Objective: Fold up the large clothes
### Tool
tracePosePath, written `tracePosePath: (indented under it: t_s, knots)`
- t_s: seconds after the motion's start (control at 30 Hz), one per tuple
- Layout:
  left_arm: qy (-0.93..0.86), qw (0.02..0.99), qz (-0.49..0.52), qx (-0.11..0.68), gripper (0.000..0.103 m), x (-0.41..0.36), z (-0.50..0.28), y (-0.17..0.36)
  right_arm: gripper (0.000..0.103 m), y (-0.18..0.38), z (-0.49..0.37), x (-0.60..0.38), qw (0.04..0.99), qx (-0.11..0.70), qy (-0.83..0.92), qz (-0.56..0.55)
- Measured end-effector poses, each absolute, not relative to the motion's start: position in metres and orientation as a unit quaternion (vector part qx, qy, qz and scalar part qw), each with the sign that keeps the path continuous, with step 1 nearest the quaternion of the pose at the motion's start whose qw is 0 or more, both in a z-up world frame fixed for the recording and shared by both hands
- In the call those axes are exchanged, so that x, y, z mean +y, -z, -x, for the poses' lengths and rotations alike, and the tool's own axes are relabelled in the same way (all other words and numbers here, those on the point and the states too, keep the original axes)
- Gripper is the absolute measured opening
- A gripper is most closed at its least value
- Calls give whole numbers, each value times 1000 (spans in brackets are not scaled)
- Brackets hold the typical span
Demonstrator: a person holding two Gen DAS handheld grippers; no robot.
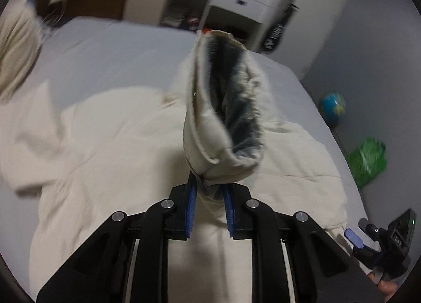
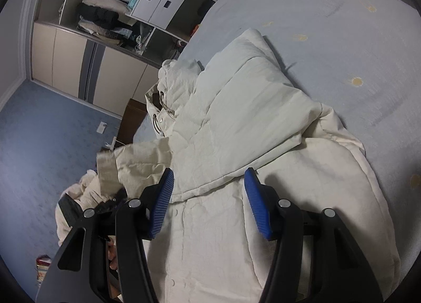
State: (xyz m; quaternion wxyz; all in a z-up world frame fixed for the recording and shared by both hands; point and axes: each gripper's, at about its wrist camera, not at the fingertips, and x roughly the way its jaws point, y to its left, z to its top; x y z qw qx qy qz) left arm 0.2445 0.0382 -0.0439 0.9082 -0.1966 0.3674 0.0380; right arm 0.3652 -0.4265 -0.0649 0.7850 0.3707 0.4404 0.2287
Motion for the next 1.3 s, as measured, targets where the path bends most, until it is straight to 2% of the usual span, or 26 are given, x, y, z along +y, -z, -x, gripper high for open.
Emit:
tracePosePath:
  t_s: [0.13,0.17,0.23,0.33,0.6,0.73,0.8,0.9,1.13,1.3]
  knots:
    - [-53,888,250,381,19,71,-232,64,53,65,-365,-424,788,444,-227,-361]
    - [-53,880,260,394,22,77,-232,70,53,65,-365,-424,789,444,-226,-360]
    - [-80,857,259,439,34,90,-232,87,53,65,-365,-422,791,445,-227,-353]
    - [-116,845,272,446,58,108,-220,92,53,66,-365,-420,792,449,-225,-347]
    - [-122,854,279,422,80,148,-181,72,53,65,-364,-415,797,454,-222,-330]
    - [-151,845,305,412,82,188,-170,66,53,61,-361,-406,807,458,-220,-301]
    - [-168,842,321,399,91,212,-161,61,53,59,-360,-402,811,460,-222,-285]
    - [-198,838,337,382,93,254,-146,55,53,53,-357,-398,818,457,-222,-270]
    - [-265,808,396,347,92,348,-109,67,55,39,-341,-395,829,450,-222,-248]
    - [-288,790,431,326,89,396,-86,83,55,34,-335,-401,835,443,-210,-251]
